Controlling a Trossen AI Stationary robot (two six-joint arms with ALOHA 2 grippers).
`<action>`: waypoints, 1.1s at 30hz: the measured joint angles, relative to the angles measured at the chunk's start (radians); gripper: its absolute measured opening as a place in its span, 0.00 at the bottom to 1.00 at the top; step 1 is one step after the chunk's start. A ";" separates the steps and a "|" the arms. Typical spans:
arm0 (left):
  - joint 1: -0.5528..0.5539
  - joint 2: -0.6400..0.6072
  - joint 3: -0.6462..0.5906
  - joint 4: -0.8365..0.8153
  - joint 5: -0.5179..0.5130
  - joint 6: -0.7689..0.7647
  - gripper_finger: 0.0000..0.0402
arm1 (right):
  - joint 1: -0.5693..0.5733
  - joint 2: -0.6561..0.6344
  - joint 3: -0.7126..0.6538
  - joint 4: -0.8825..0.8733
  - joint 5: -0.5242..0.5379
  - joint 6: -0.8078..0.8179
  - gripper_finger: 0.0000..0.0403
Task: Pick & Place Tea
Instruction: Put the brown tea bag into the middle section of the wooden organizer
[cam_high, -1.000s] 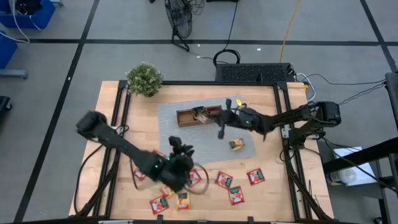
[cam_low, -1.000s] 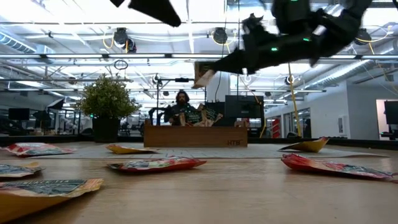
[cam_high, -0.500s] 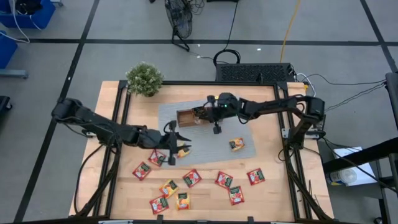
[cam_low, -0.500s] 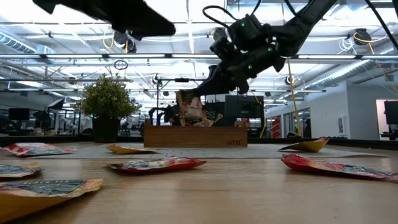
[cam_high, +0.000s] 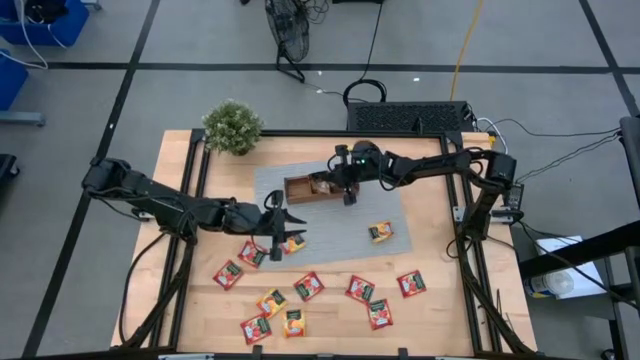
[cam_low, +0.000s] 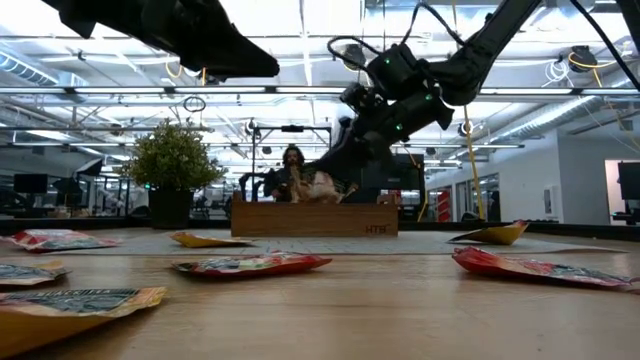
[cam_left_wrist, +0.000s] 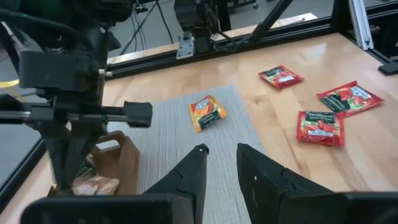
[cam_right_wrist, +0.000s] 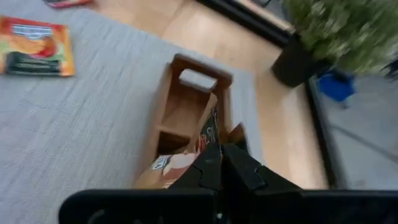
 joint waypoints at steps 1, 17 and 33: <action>0.000 0.000 0.000 0.000 0.000 0.000 0.23 | 0.005 -0.001 0.000 0.012 0.014 -0.019 0.00; 0.000 0.000 0.000 0.002 -0.003 -0.015 0.23 | 0.091 0.067 -0.014 0.028 0.237 -0.392 0.00; 0.000 0.000 0.000 -0.001 -0.005 -0.031 0.23 | 0.168 0.131 -0.017 0.198 0.532 -0.558 0.00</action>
